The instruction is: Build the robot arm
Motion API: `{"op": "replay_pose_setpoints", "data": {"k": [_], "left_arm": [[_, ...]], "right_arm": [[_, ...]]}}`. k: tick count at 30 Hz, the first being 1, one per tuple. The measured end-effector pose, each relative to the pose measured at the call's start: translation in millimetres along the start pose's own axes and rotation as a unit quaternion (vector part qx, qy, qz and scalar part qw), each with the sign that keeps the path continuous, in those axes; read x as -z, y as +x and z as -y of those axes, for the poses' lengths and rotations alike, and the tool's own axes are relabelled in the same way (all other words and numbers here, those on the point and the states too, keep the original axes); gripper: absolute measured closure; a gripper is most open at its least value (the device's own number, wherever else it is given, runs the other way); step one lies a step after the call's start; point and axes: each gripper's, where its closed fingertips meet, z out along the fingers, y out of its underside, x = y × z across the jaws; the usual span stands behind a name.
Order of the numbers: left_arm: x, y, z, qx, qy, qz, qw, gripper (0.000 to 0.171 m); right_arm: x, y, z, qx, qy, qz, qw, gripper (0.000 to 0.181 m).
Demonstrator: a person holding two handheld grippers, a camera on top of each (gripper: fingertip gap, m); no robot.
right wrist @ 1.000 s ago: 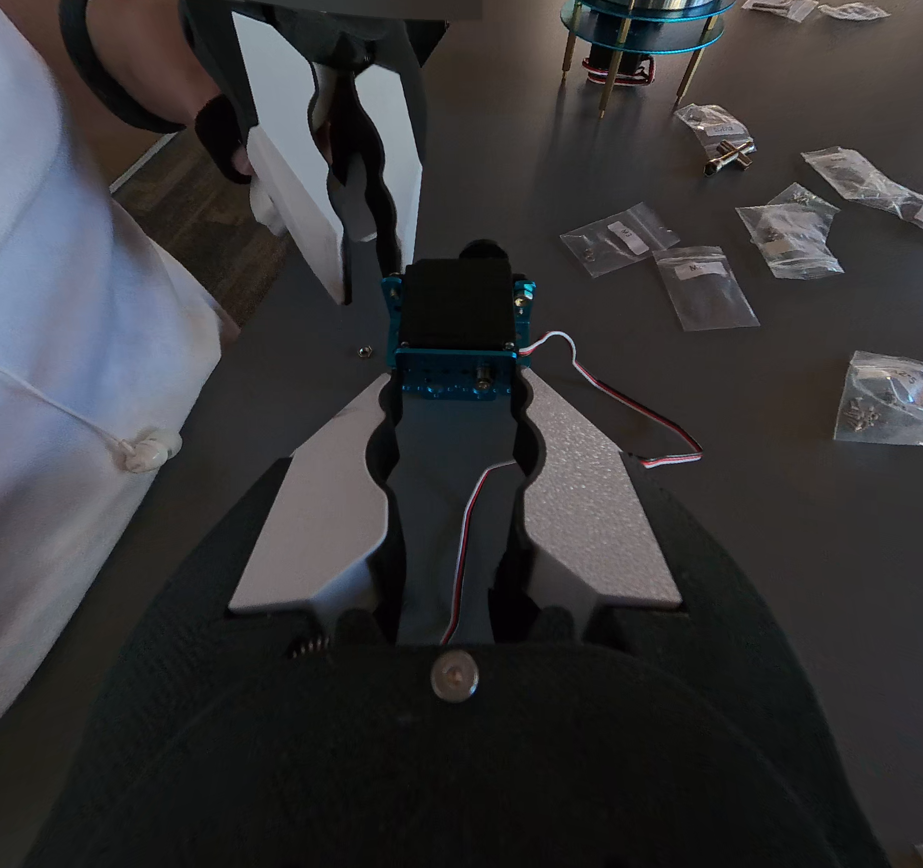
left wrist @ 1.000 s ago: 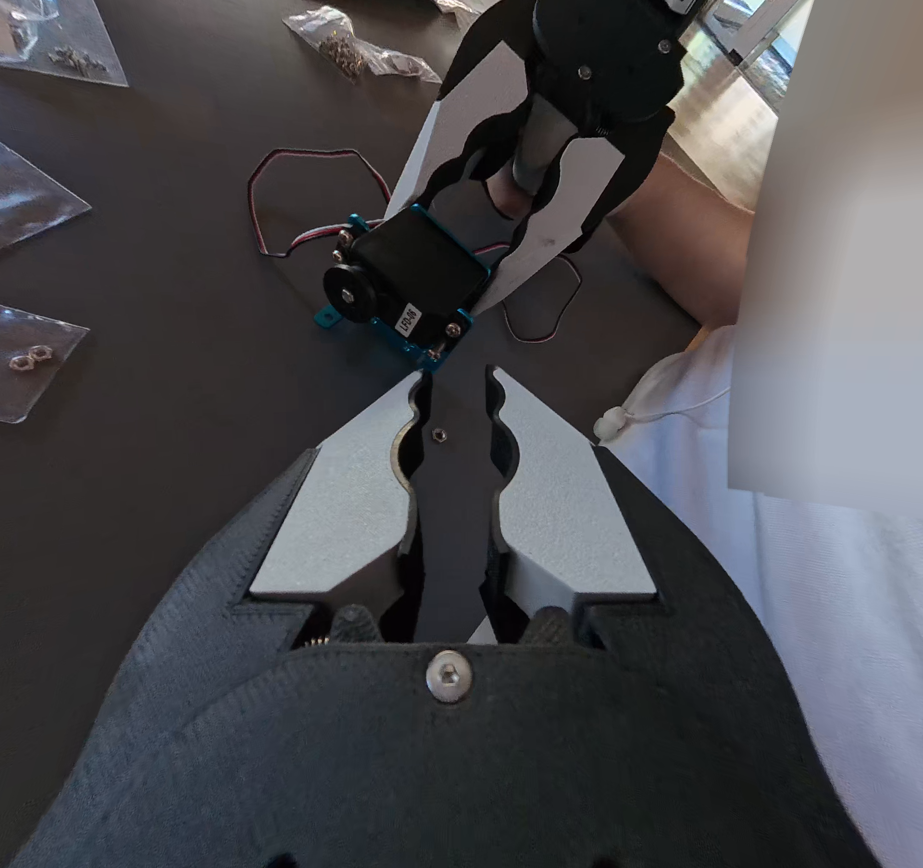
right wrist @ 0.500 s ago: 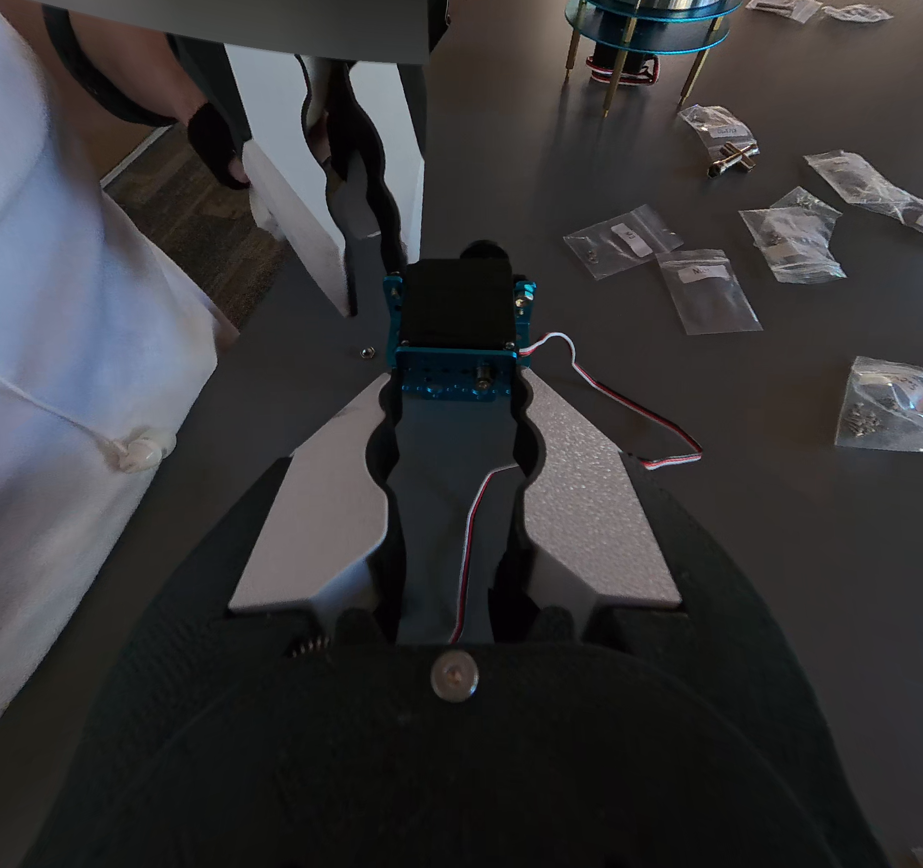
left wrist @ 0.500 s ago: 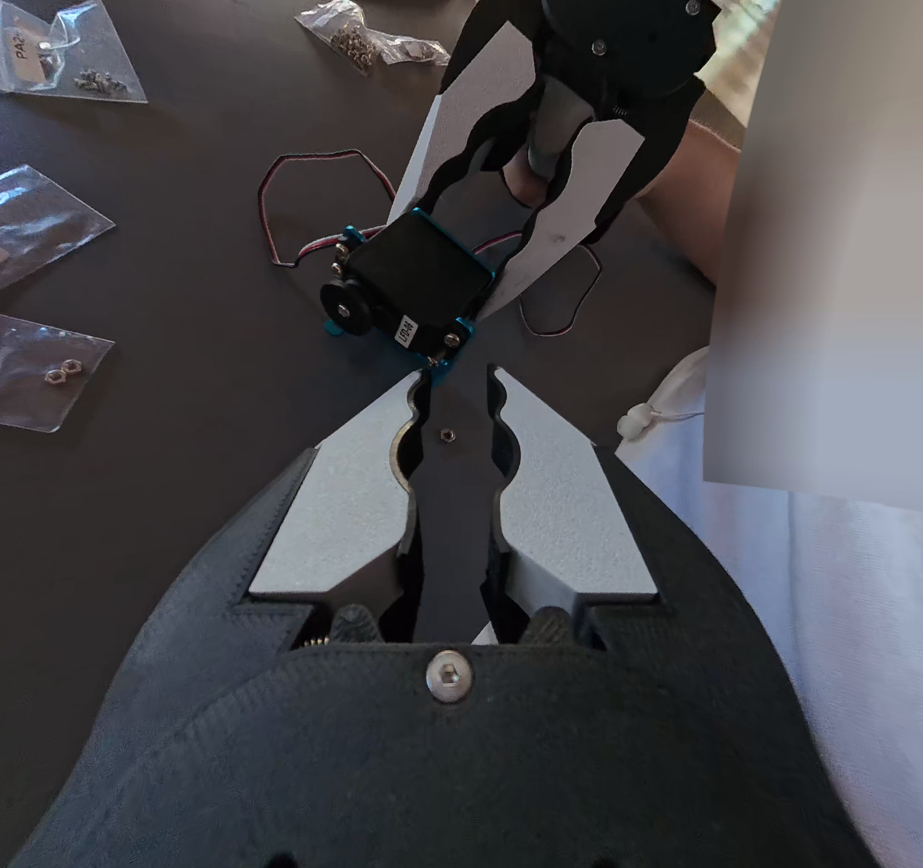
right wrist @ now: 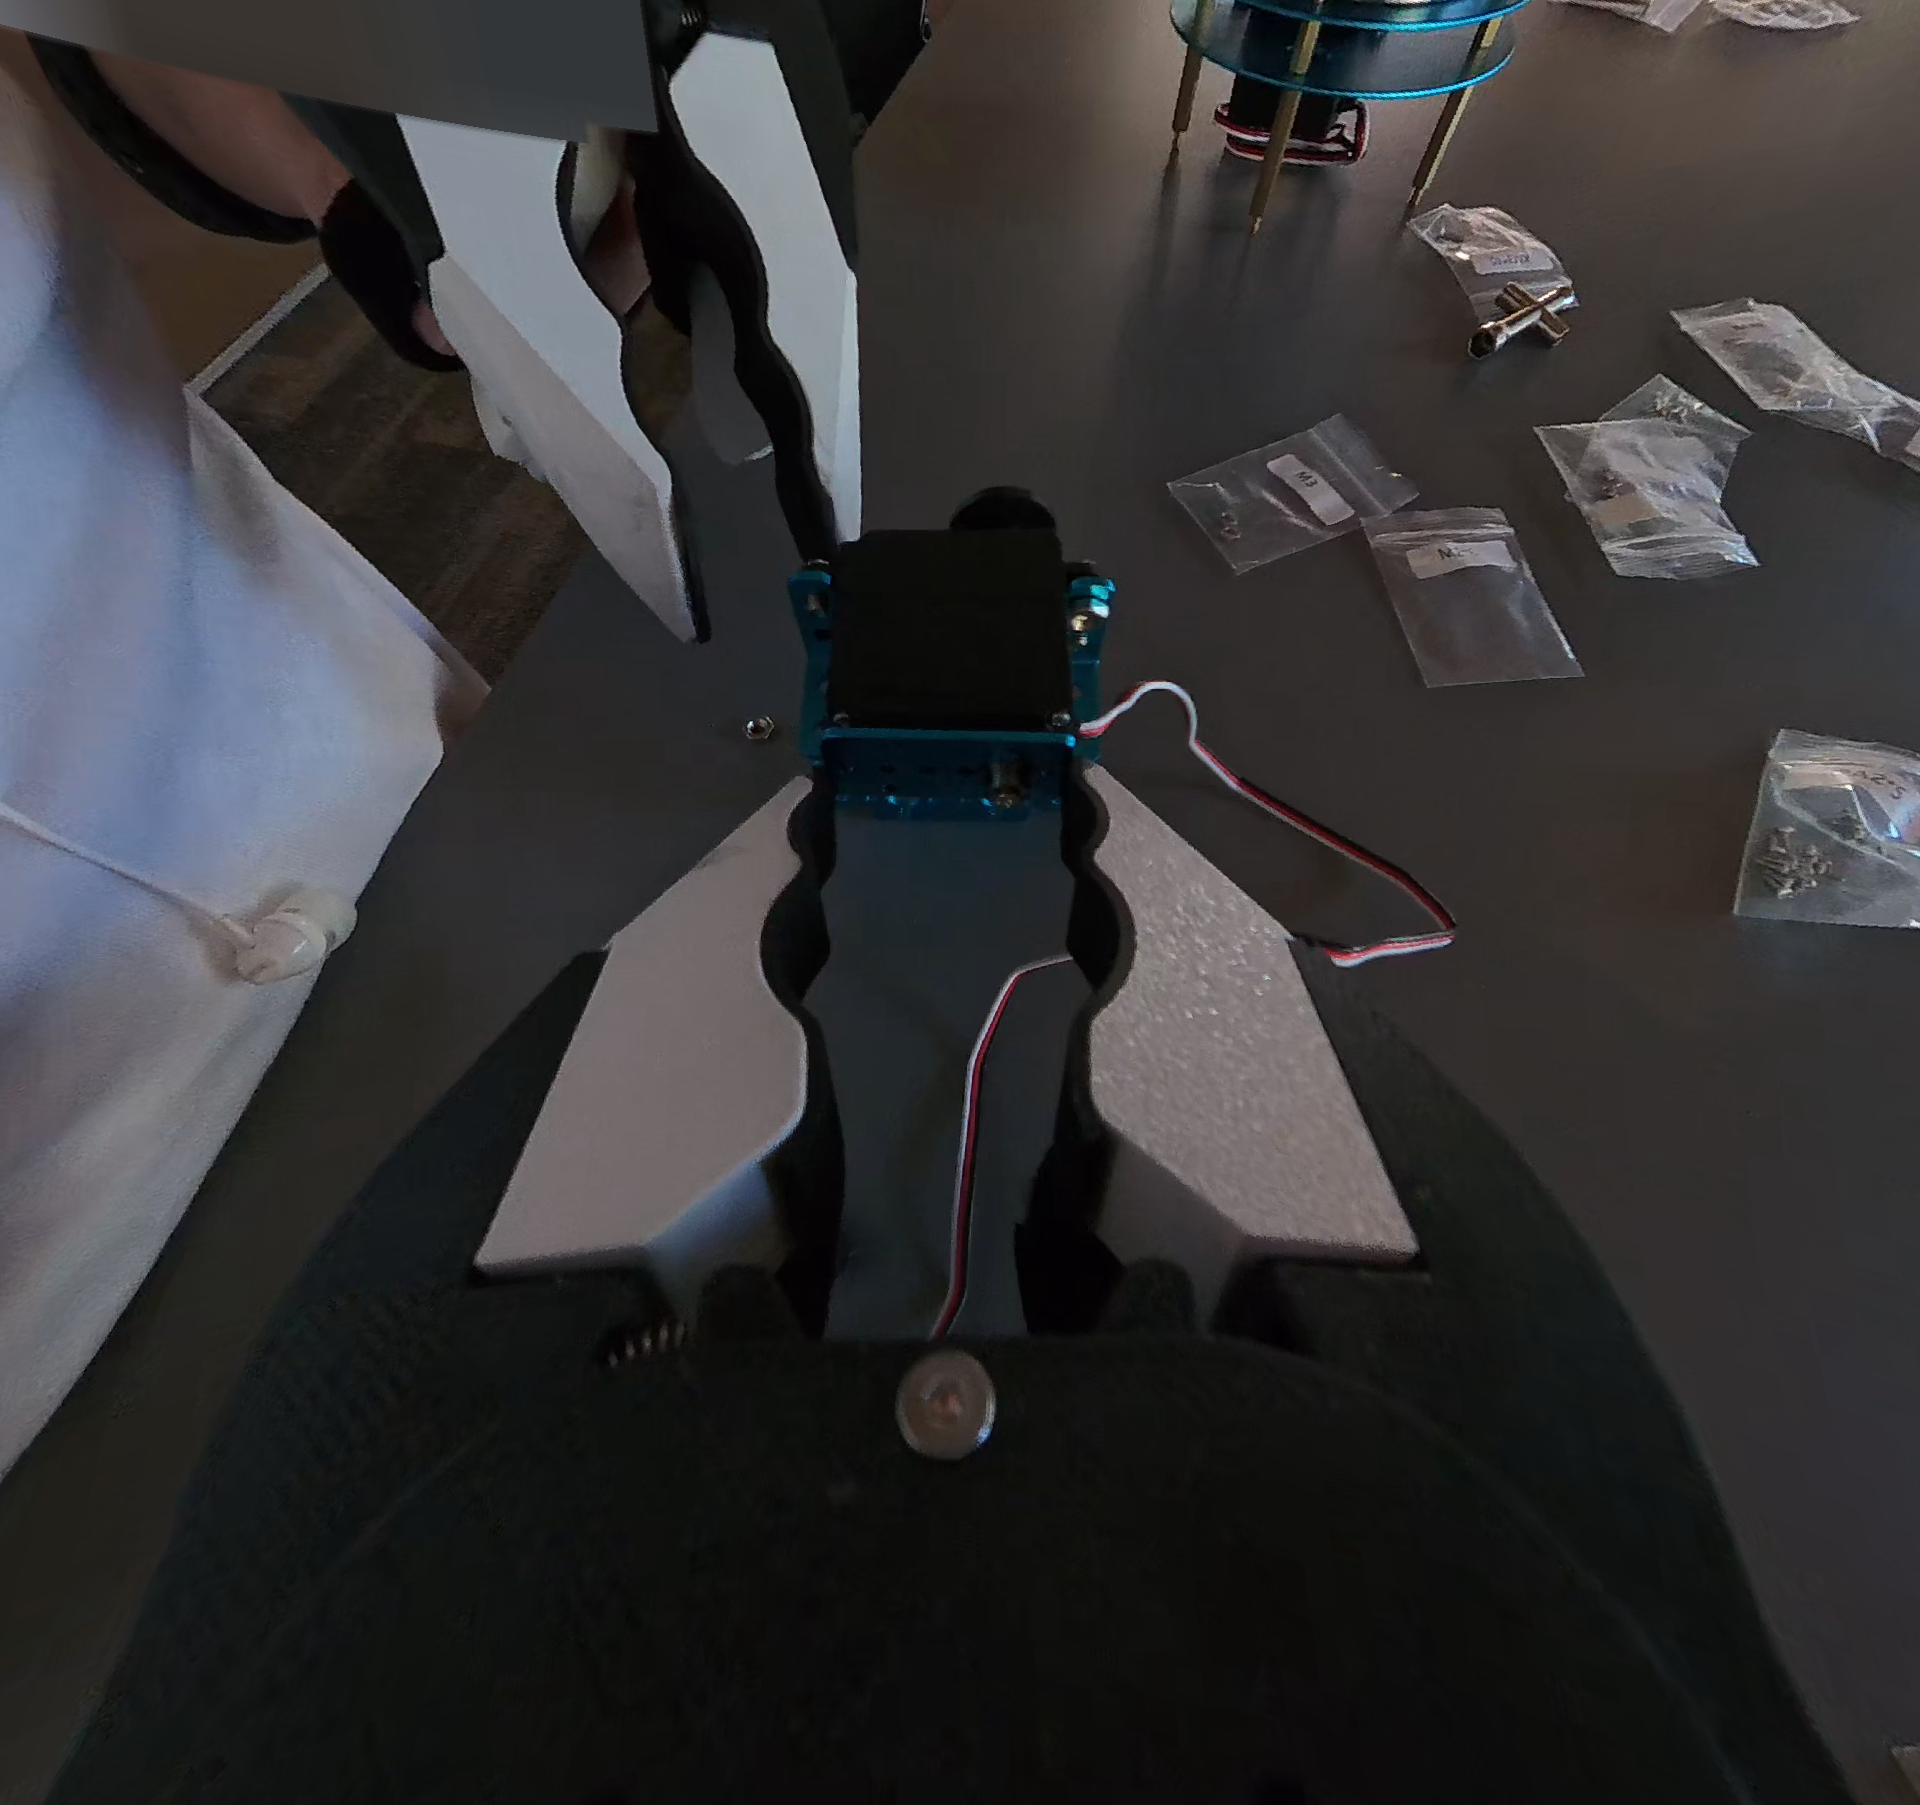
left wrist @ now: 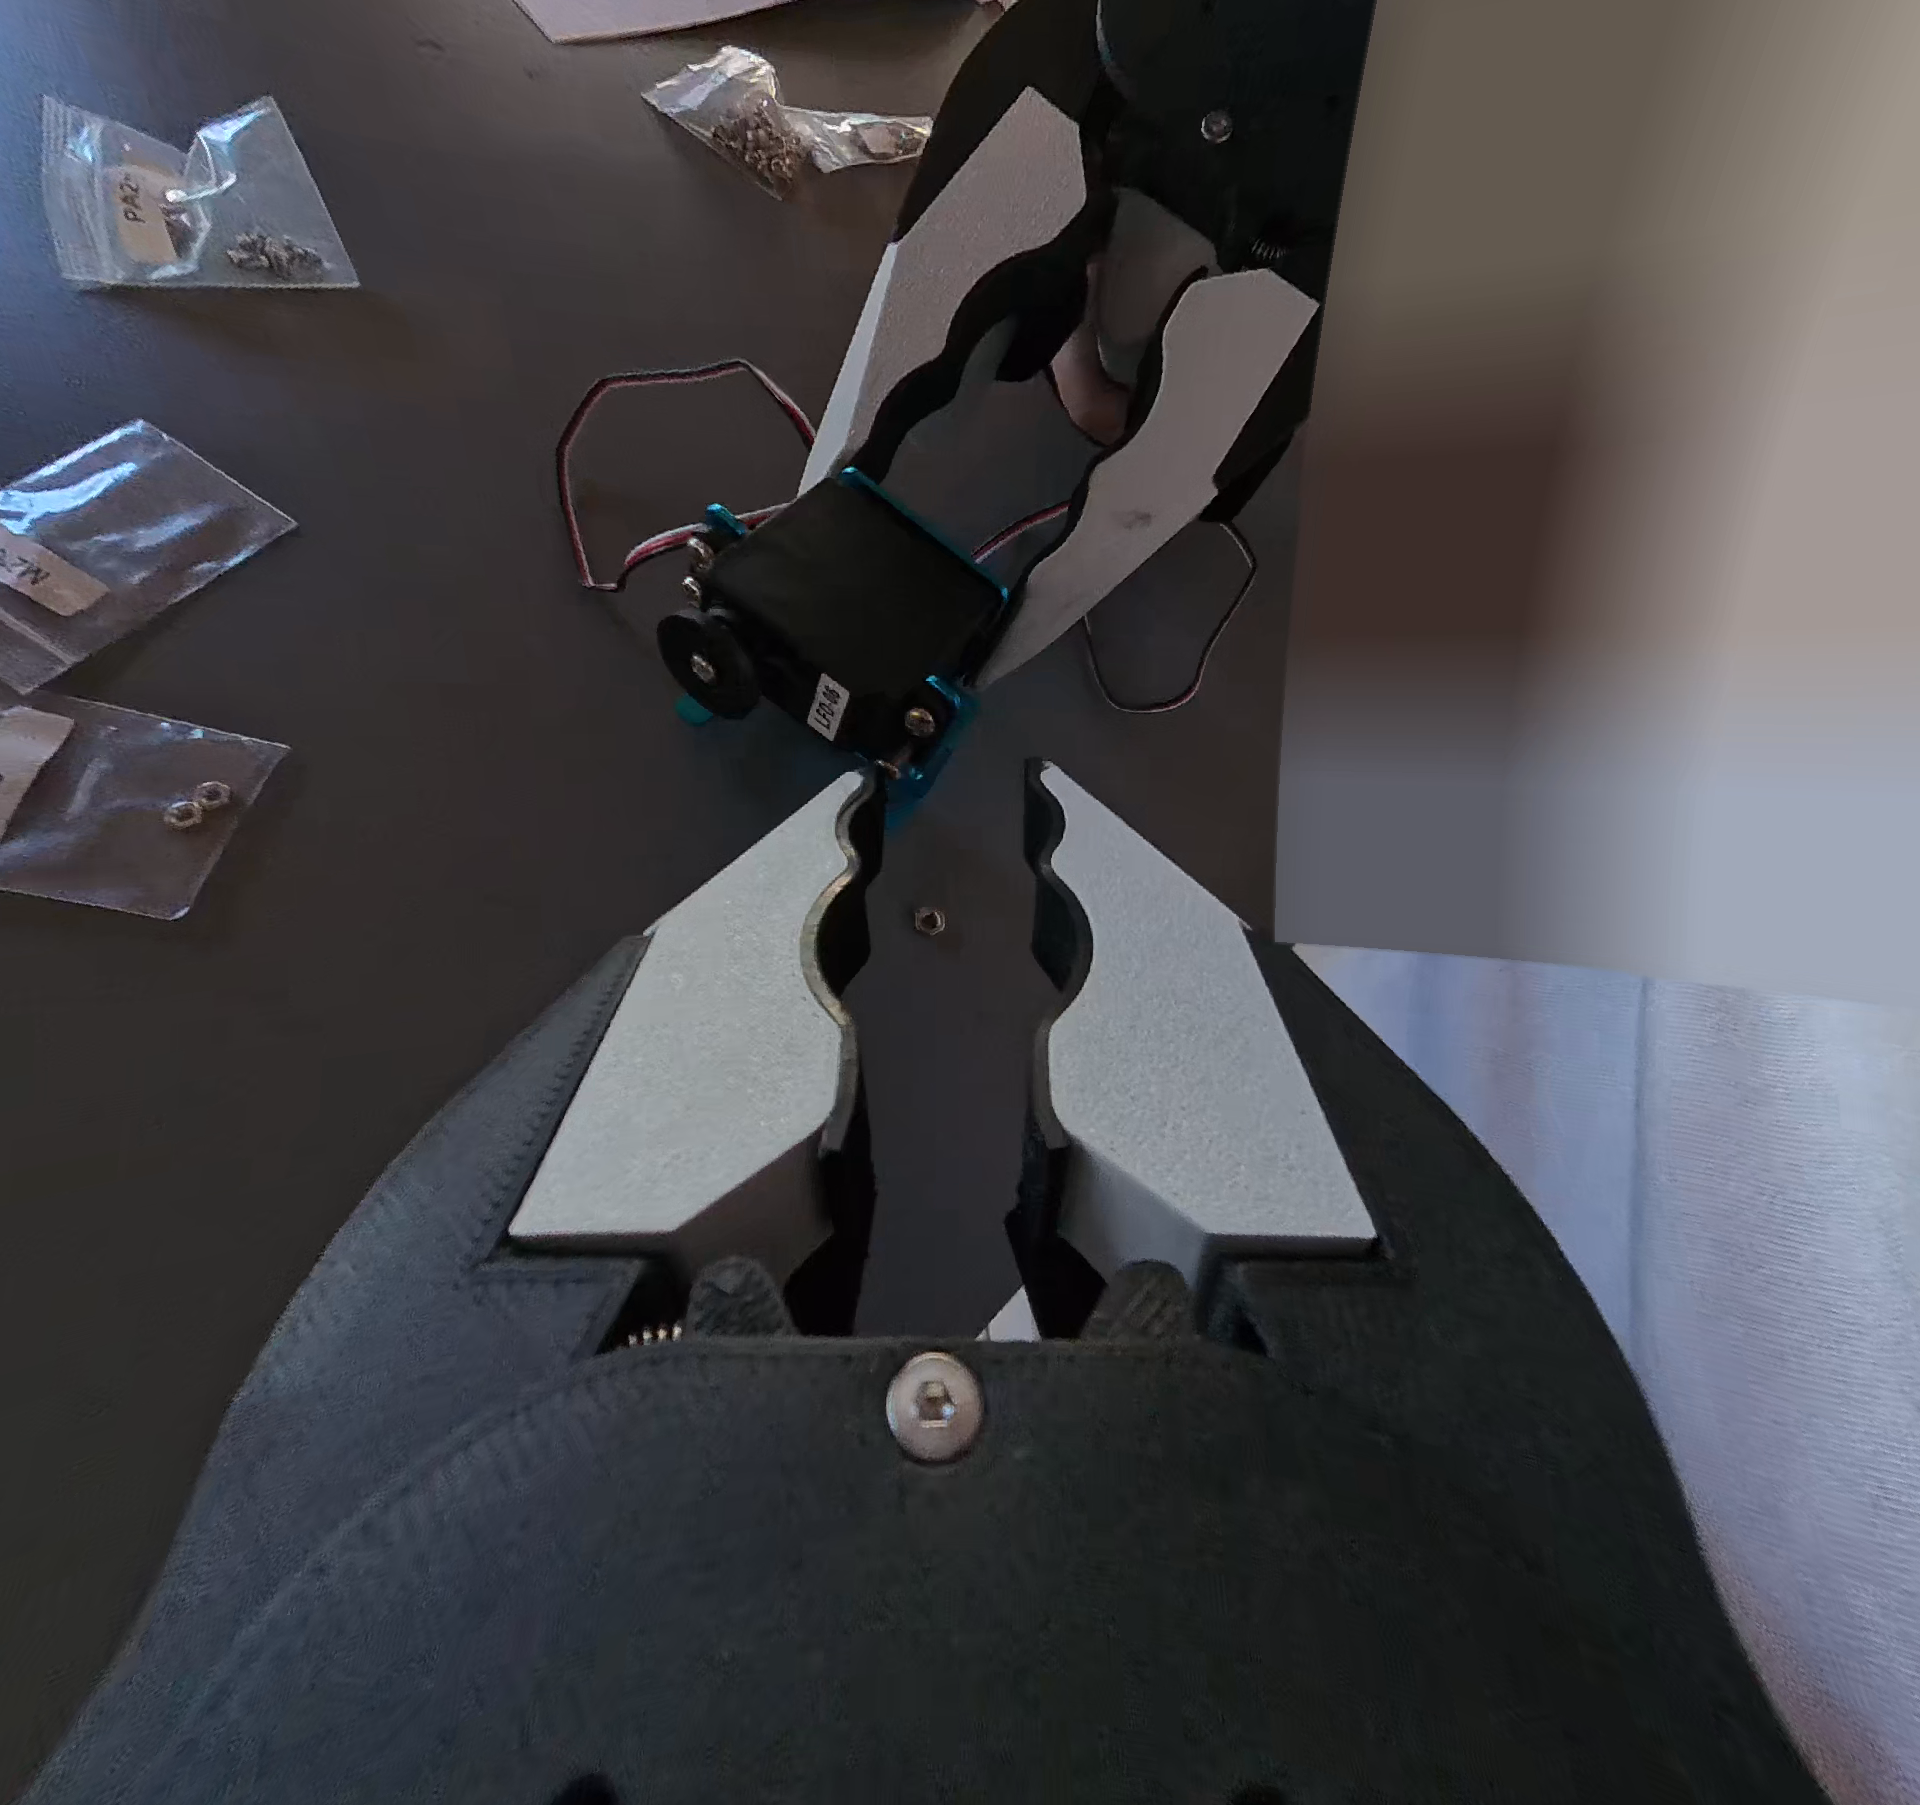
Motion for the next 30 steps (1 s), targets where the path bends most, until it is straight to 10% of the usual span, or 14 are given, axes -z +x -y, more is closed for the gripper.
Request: {"op": "replay_pose_setpoints", "data": {"k": [30], "left_arm": [[2.7,-20.9,-5.8,-0.023,0.016,0.064,0.998,0.171]], "right_arm": [[-5.2,0.4,5.4,-0.025,-0.002,-0.003,1.000,0.137]]}}
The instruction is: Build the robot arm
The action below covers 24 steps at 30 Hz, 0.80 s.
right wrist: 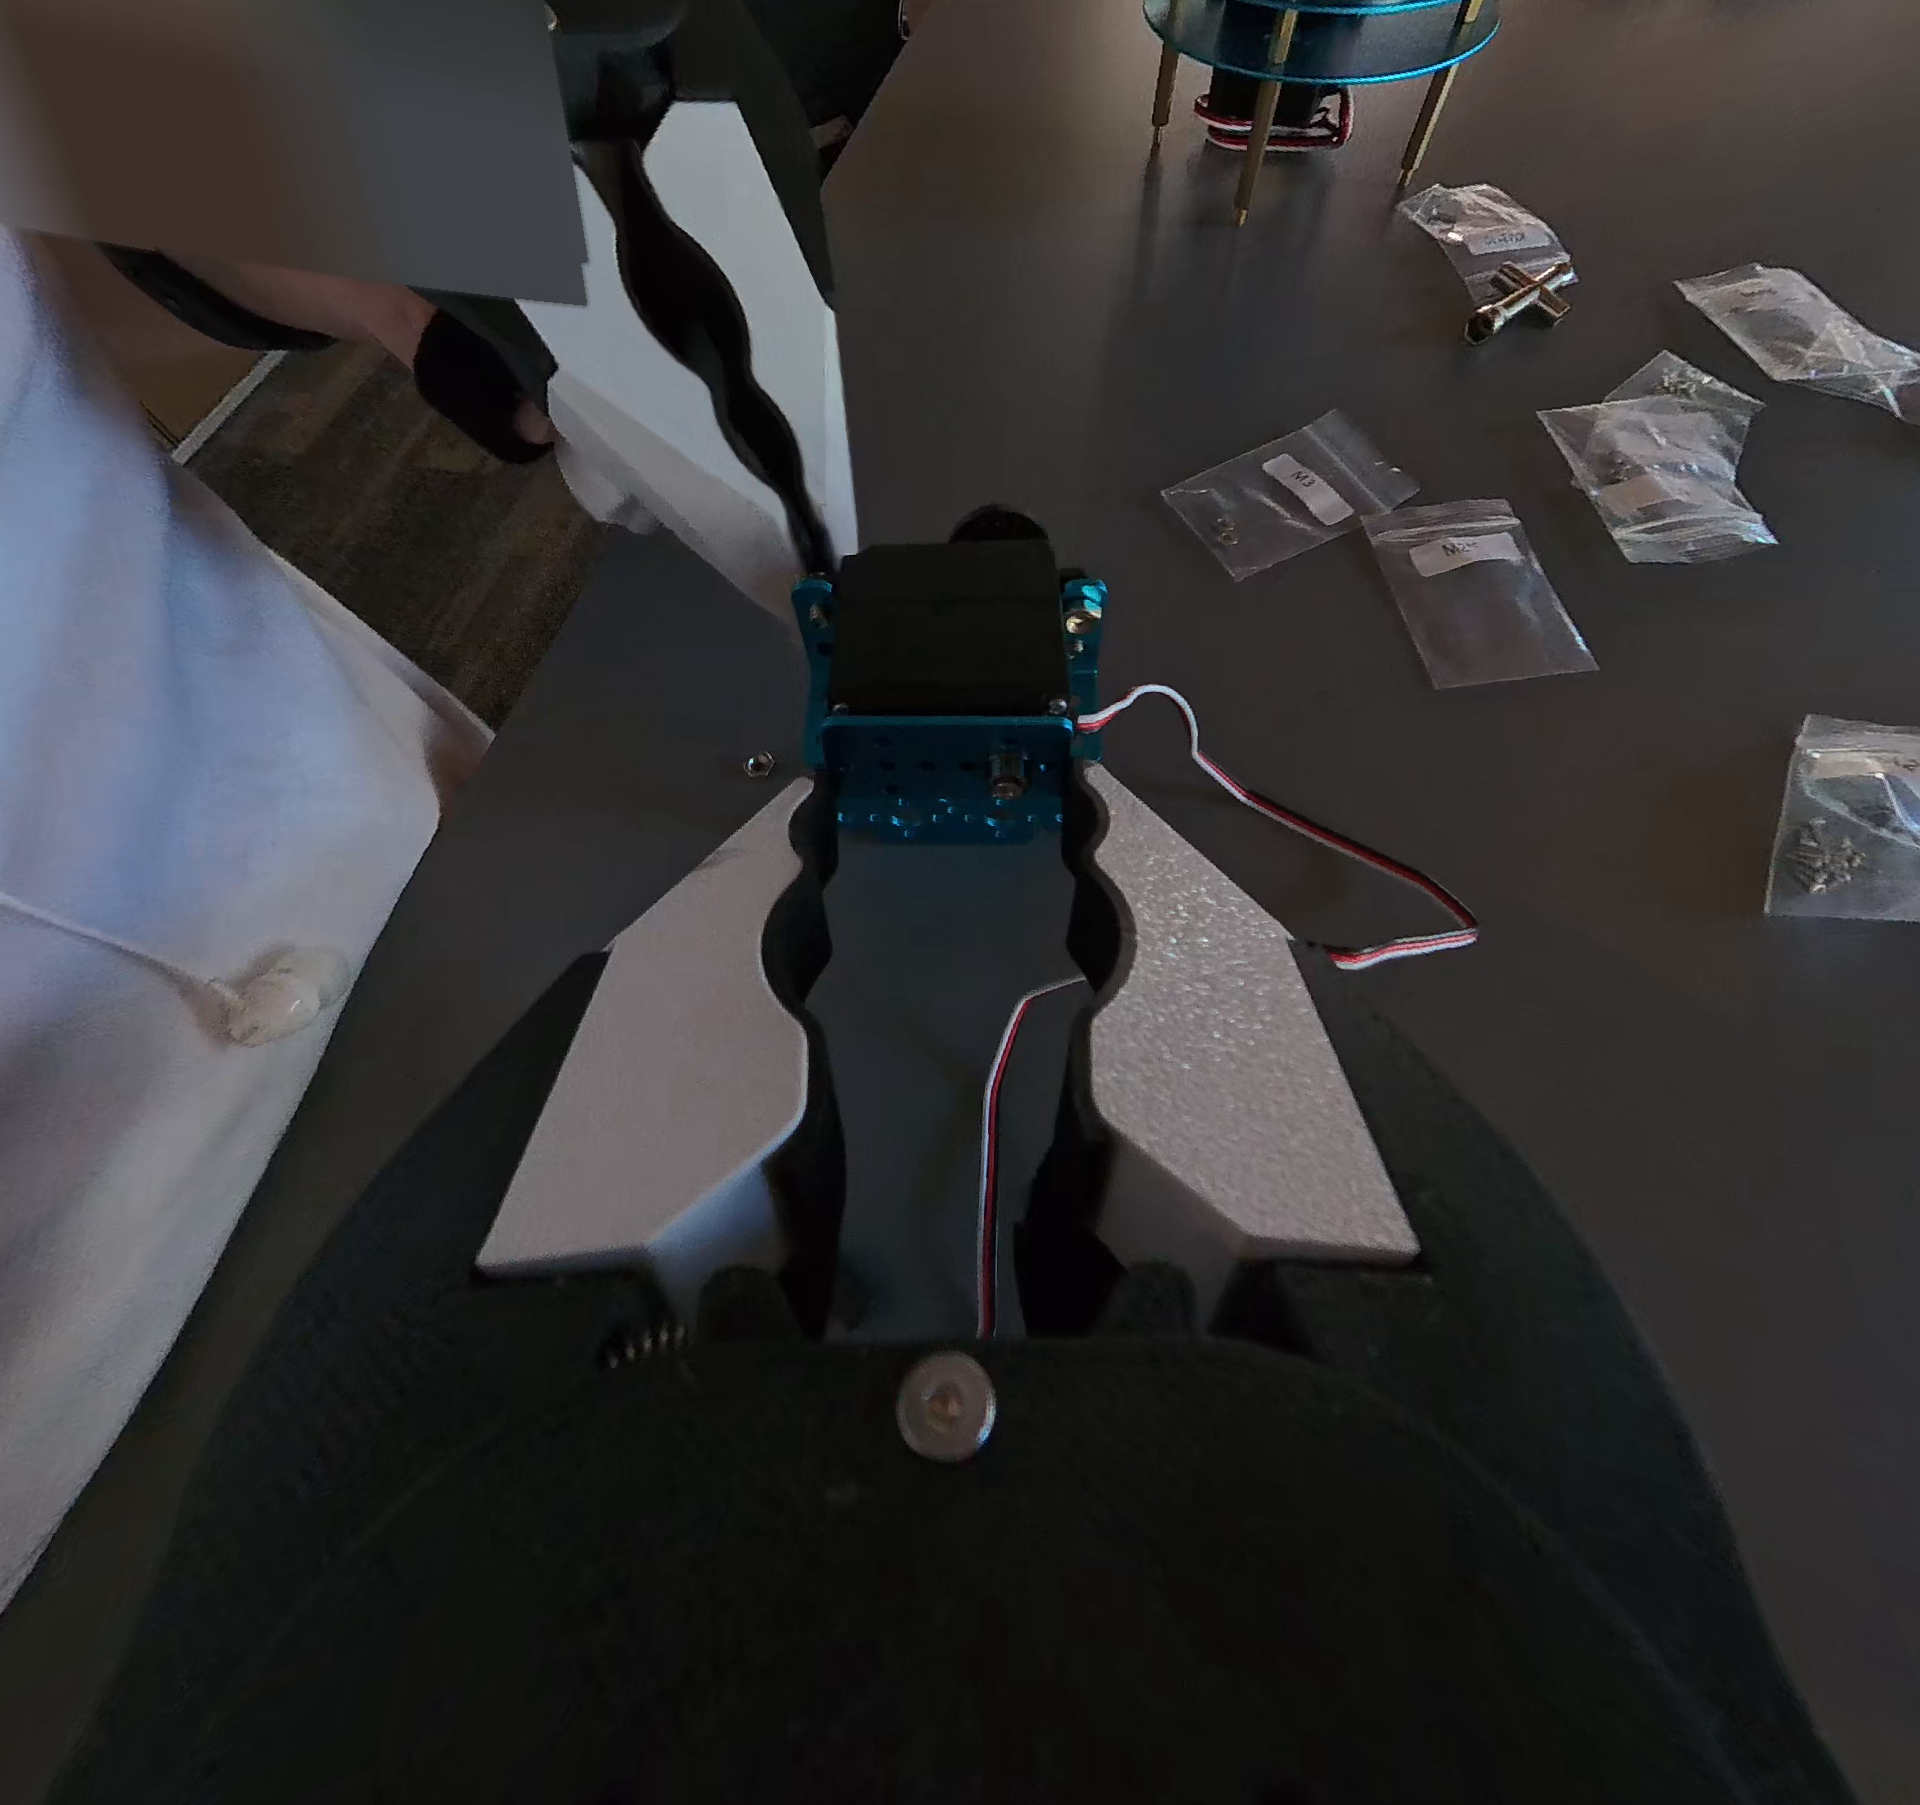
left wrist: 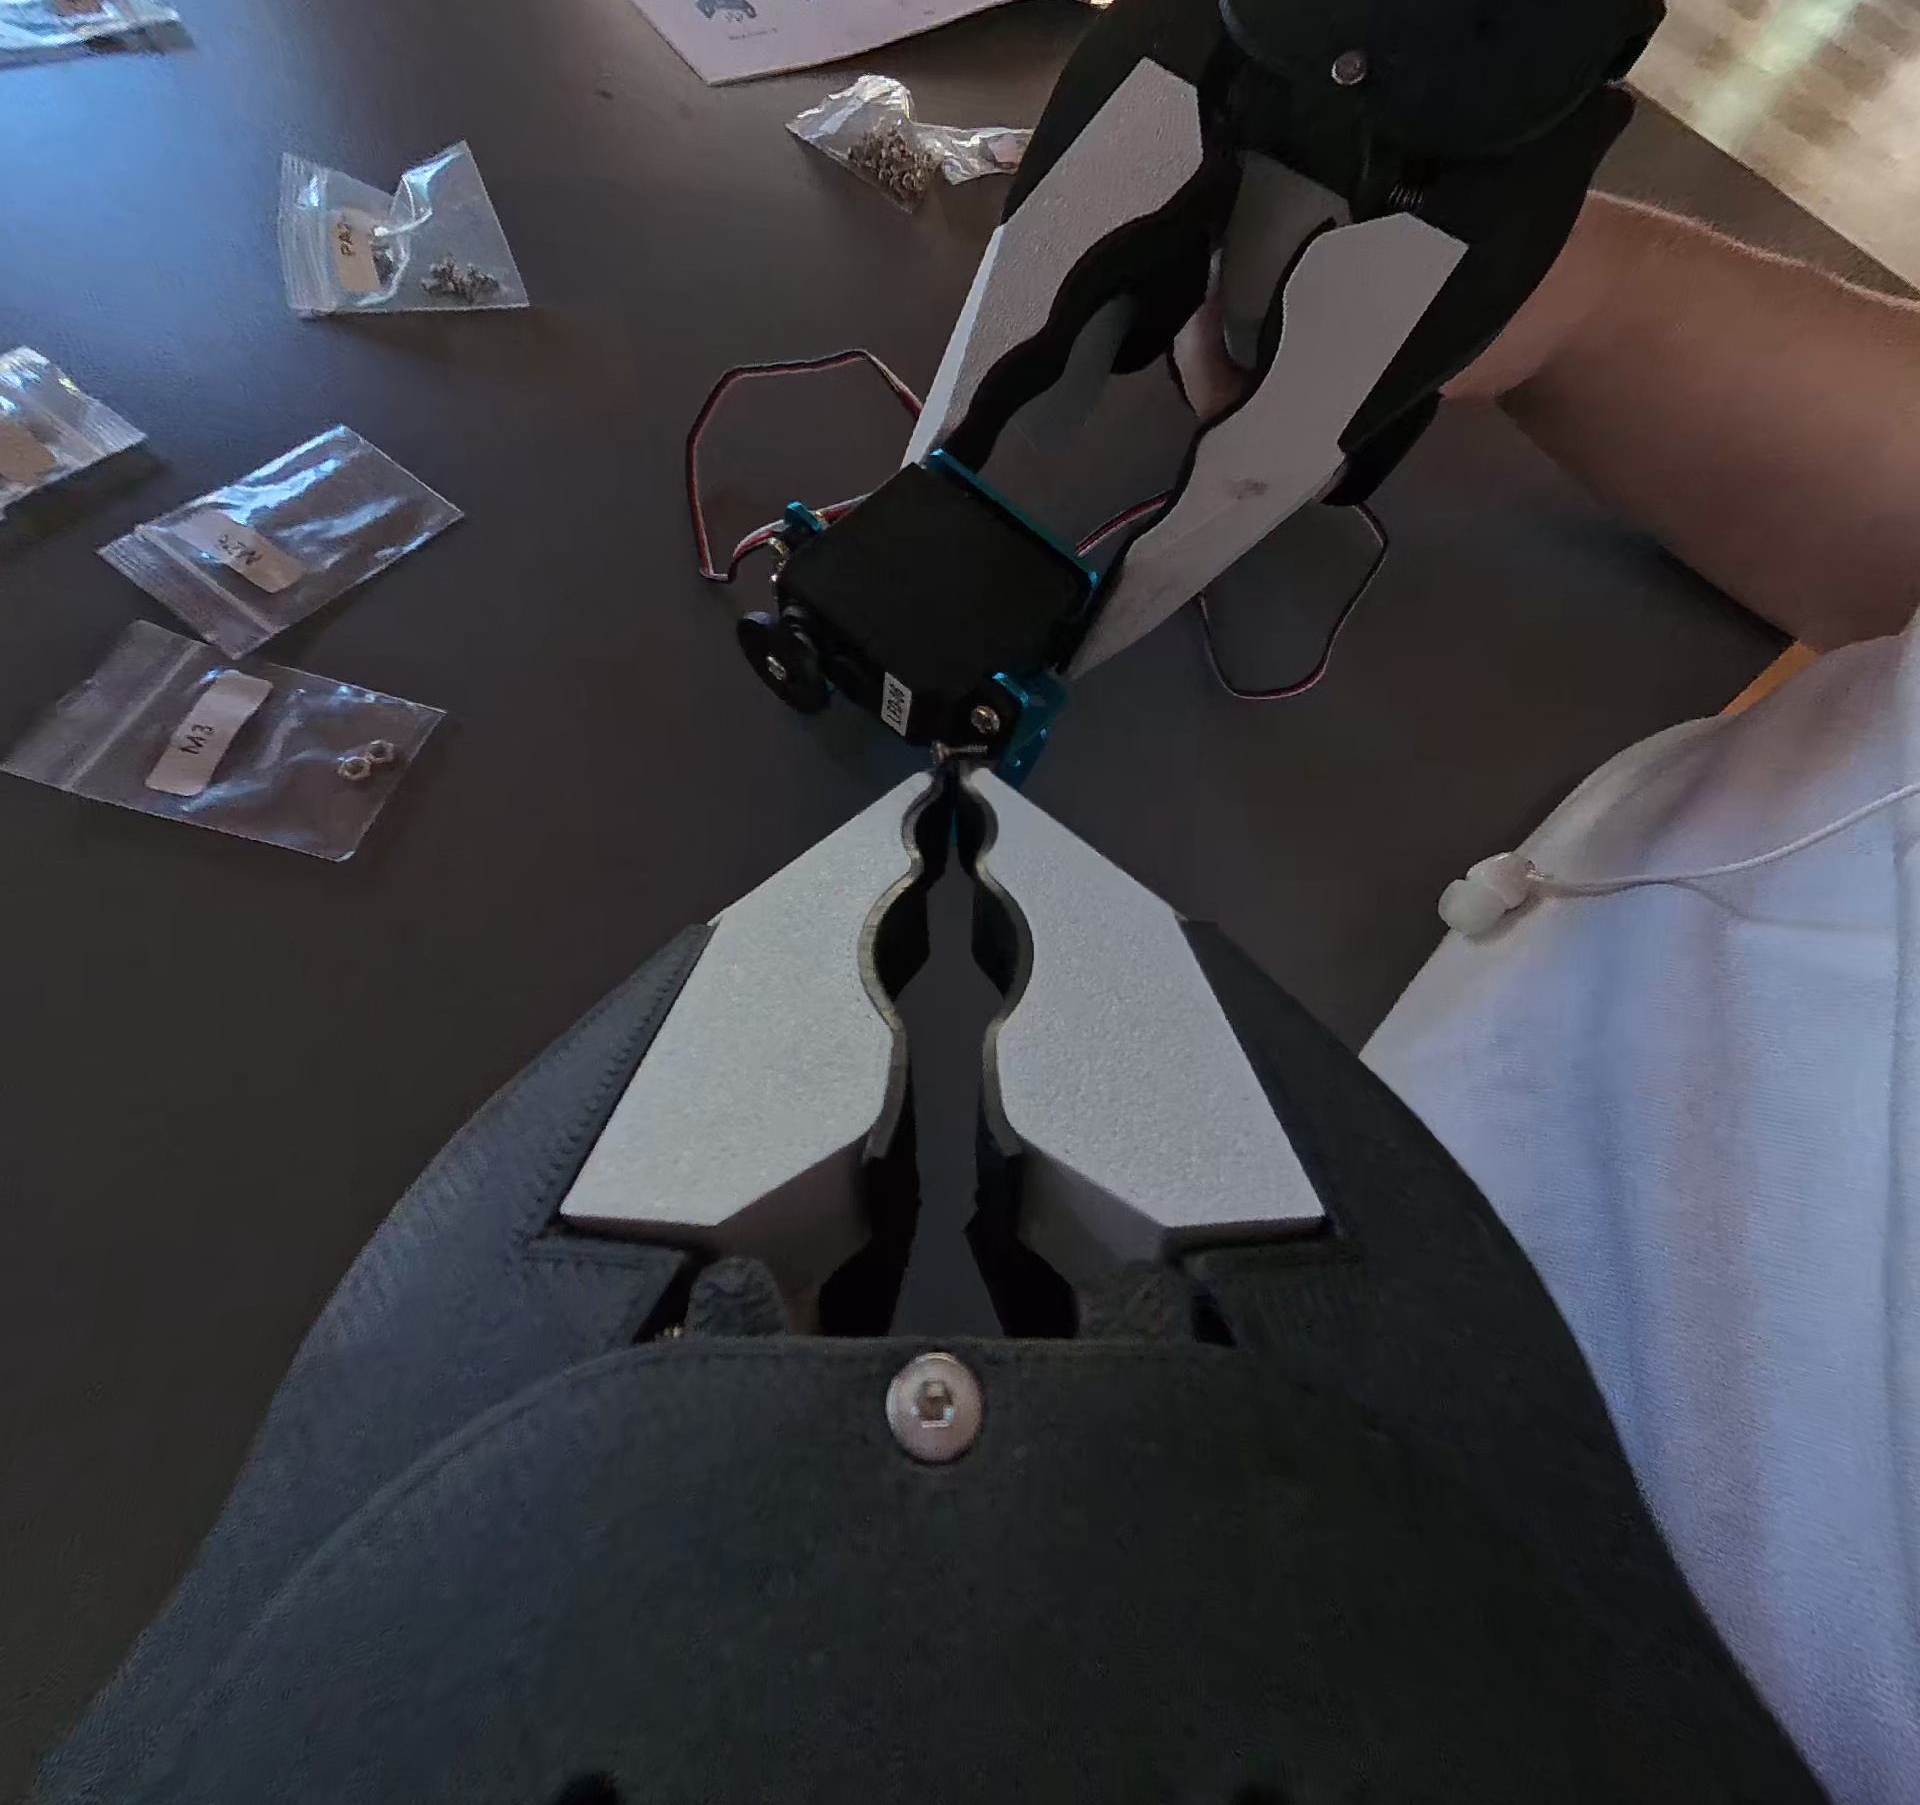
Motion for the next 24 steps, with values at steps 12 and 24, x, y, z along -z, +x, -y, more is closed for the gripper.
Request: {"op": "replay_pose_setpoints", "data": {"k": [12,24], "left_arm": [[-4.1,1.4,-4.1,-0.095,-0.030,0.054,0.994,0.171],[-6.9,4.4,-5.6,-0.197,-0.058,0.101,0.974,0.171]], "right_arm": [[0.0,0.0,0.2,-0.004,0.003,0.005,1.000,0.137],[0.2,-0.6,-0.7,-0.003,0.002,0.004,1.000,0.137]]}}
